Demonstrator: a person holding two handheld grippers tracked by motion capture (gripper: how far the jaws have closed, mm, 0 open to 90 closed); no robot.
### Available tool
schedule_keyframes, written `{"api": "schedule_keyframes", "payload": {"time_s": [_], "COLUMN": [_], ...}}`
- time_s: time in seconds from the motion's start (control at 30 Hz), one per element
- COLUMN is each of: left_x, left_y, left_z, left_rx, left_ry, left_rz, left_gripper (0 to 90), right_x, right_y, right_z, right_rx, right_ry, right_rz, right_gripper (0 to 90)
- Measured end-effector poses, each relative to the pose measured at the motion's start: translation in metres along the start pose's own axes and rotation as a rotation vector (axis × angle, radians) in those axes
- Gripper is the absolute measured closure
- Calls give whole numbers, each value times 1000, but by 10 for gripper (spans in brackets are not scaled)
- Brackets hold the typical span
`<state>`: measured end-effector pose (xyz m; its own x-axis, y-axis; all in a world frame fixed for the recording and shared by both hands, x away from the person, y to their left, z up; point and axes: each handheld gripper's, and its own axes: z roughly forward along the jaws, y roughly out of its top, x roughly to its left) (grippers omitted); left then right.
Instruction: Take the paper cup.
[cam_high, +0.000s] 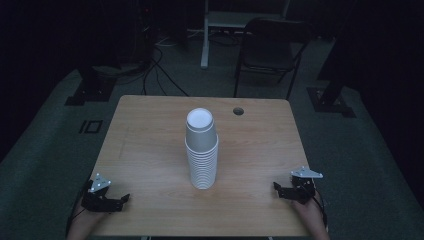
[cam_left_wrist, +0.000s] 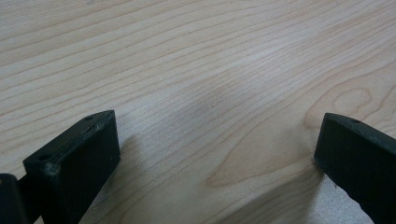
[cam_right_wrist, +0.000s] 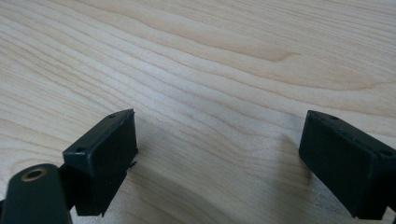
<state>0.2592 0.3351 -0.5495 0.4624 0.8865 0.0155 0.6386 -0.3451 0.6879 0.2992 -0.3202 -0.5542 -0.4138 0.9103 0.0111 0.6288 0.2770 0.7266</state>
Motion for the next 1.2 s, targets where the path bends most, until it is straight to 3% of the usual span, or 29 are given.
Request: {"api": "schedule_keyframes", "payload": {"time_s": [0.67, 0.87, 1.07, 1.2], "left_x": [0, -4, -5, -7], "left_y": [2, 7, 10, 15], "left_z": [1, 2, -1, -3], "left_rx": [3, -3, -49, -60], "left_ry": [-27, -55, -124, -117], "left_rz": [36, 54, 25, 35], "left_gripper": [7, 7, 14, 14], "right_x": [0, 0, 0, 0], "right_y": [0, 0, 0, 0], "right_z": [0, 0, 0, 0], "right_rx": [0, 0, 0, 0], "right_ry": [0, 0, 0, 0], "right_rz": [0, 0, 0, 0], "right_gripper": [106, 106, 106, 106]}}
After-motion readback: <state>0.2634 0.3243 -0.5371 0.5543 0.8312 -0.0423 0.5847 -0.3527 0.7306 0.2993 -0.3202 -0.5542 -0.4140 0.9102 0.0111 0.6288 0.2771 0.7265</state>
